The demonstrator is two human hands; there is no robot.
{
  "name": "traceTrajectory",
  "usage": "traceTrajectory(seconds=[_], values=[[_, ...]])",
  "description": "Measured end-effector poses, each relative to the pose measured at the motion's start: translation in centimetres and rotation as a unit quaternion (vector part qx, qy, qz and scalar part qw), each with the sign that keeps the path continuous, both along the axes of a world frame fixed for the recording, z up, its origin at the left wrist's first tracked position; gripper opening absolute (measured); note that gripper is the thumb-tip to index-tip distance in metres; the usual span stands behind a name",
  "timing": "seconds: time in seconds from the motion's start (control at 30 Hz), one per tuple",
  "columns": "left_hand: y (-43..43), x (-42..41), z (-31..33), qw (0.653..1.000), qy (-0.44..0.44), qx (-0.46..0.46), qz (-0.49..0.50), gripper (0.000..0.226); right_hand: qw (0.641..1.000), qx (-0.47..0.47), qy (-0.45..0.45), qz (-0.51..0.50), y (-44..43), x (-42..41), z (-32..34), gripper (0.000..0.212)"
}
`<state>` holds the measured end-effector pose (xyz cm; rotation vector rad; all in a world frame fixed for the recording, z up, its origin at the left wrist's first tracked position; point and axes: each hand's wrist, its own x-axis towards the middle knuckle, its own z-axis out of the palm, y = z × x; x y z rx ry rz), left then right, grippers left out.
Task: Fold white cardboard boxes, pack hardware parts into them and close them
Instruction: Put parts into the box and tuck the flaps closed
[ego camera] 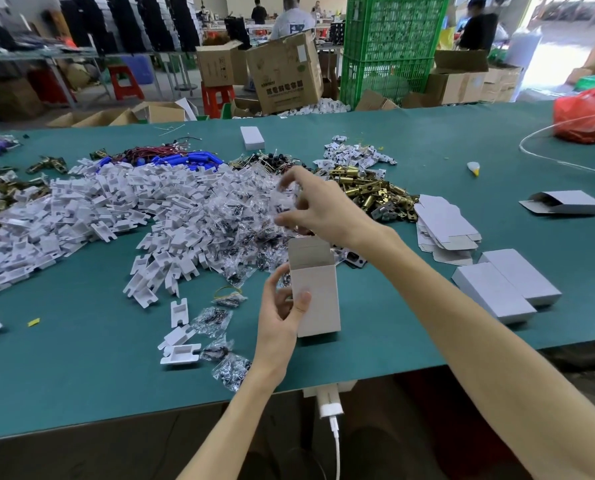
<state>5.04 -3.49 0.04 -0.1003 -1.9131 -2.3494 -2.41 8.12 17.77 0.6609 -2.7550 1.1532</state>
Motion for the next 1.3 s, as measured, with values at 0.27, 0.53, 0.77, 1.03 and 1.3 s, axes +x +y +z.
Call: traceTrajectory(seconds=[0.27, 0.53, 0.77, 1.03, 1.3], values=[[-0.1, -0.1, -0.1, 0.999, 0.022, -0.015, -0.021, 0.062, 0.999, 0.020, -0.002, -0.031, 4.4, 1.3, -4.0, 0.008], [-0.1, 0.0, 0.0, 0.999, 0.023, -0.028, -0.023, 0.064, 0.978, 0.181, 0.096, -0.030, 3.6, 2.4, -5.2, 0.020], [0.0, 0.0, 0.1, 0.999, 0.025, -0.029, -0.019, 0.063, 0.948, 0.308, 0.074, -0.017, 3.9, 2.2, -5.6, 0.021], [0.1, 0.2, 0.3, 0.999, 0.025, -0.029, -0.025, 0.063, 0.940, 0.336, 0.058, 0.006, 4.3, 2.6, -5.6, 0.020], [0.0, 0.5, 0.7, 0.999, 0.026, -0.023, -0.029, 0.060, 0.979, 0.181, 0.088, 0.004, 4.6, 3.8, -7.9, 0.018]])
